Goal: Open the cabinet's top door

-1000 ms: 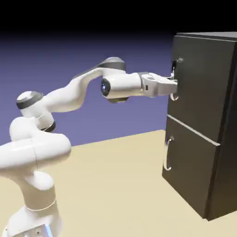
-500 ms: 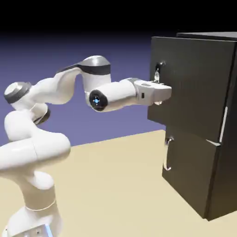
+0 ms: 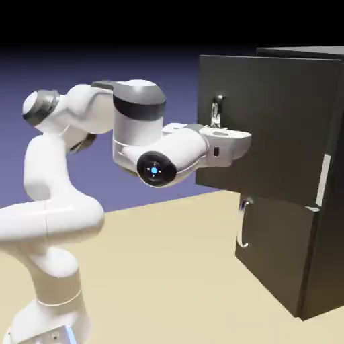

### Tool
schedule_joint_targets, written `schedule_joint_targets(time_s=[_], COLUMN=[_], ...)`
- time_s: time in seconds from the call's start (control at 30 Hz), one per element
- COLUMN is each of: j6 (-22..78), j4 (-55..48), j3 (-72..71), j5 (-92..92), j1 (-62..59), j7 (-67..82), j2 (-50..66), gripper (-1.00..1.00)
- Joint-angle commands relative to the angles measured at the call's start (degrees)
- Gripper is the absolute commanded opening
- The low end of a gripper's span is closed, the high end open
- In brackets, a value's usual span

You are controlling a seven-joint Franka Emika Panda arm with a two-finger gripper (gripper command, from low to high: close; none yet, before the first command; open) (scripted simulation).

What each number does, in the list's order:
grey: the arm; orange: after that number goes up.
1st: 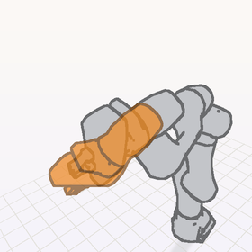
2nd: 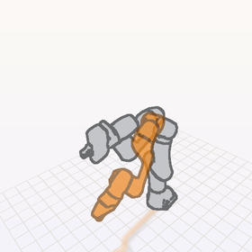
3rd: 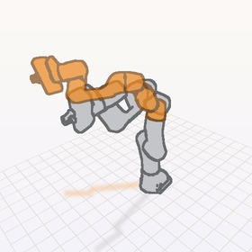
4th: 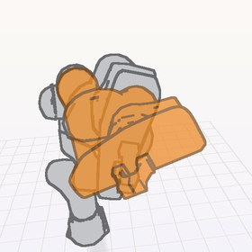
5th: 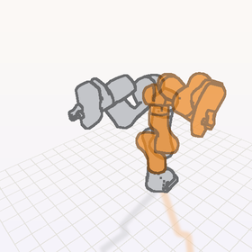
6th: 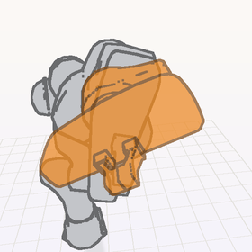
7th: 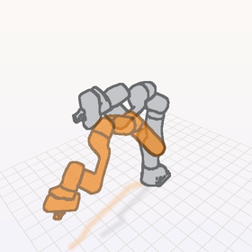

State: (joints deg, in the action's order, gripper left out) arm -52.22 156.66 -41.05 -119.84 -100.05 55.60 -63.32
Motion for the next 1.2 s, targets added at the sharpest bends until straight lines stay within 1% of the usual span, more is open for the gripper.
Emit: schedule_joint_targets(time_s=[0.0, 0.13, 0.23, 0.33, 0.47, 0.7, 0.9, 1.03, 1.17], j6=[2.4, 11.5, 16.3, 19.3, 20.5, 17.7, 12.5, 6.6, 1.7], j4=[-1.1, -7.3, -13.0, -19.2, -27.4, -38.7, -42.8, -43.2, -44.5], j3=[-0.1, -2.1, -5.1, -9.2, -15.7, -29.7, -41.7, -44.6, -41.8], j5=[2.0, 10.8, 17.8, 24.7, 33.2, 44.7, 50.9, 55.0, 59.4], j1=[-1.9, -10.1, -16.1, -21.8, -28.4, -38.7, -46.3, -45.2, -38.5], j7=[1.6, 8.9, 14.6, 19.9, 25.1, 28.0, 26.0, 23.0, 19.8], j2=[1.9, 10.2, 16.4, 22.6, 30.9, 45.1, 55.2, 63.5, 71.8], gripper=[-1.00, -1.00, -1.00, -1.00, -1.00, -1.00, -1.00, -1.00, -1.00])
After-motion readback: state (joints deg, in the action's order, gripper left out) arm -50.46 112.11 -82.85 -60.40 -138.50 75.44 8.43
